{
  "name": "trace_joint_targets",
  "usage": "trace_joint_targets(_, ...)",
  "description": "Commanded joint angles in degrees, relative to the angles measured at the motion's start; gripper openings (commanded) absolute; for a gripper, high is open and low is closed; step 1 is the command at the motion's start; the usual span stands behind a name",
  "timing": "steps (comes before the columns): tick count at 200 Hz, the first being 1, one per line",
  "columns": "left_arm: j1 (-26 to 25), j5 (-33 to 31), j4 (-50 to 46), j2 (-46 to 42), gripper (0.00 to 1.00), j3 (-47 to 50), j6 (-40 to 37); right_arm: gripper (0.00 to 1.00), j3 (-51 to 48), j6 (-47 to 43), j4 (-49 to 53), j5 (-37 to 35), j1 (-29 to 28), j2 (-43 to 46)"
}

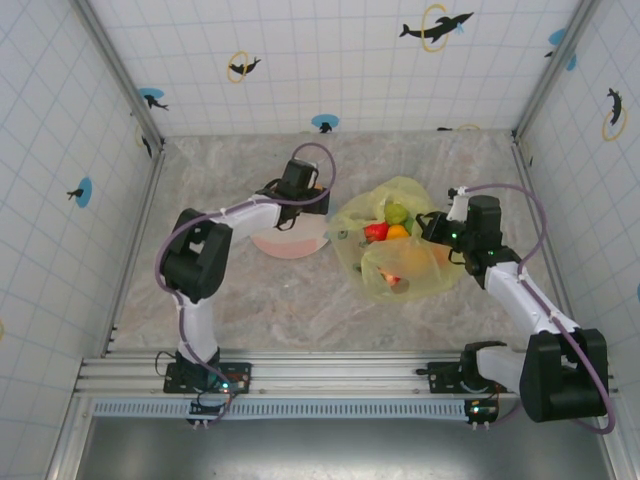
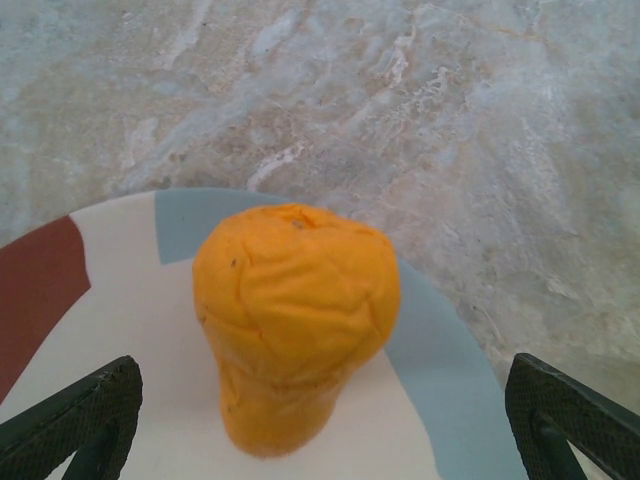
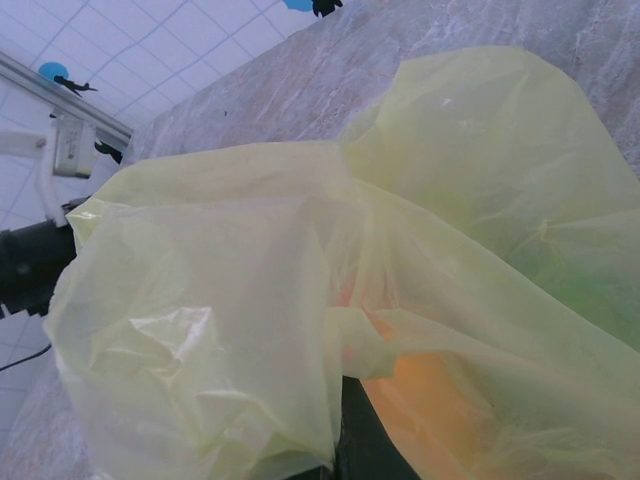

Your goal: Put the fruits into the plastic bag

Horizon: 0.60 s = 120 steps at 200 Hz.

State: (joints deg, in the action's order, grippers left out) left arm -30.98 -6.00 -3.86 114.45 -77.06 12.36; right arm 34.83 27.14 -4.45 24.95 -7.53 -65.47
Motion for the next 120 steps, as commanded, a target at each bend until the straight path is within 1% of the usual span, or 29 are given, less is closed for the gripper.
trace_joint_targets(1,0.8,-0.9,-3.1,3.3,0.96,-4.3,-2.2,0.0,-0.6,-0.8,-1.5,0.5,-0.3,-0.3)
trace_joint_targets(56,1.3,-1.1,-5.9,10.0,0.96,-11.4,-3.2,0.0,-0.8,-0.9,-1.2,0.3,0.0,-0.1)
trace_joint_targets(85,1.5,-0.7,-7.2,12.5,0.93,-14.6,-3.7,0.0,-0.7,-0.9,-1.2,0.4,0.0,-0.2)
trace_joint_targets(120,1.6,-0.6,-8.0,14.3,0.89,-16.1,-3.8,0.0,-0.8,-1.0,-1.2,0.4,0.1,-0.1)
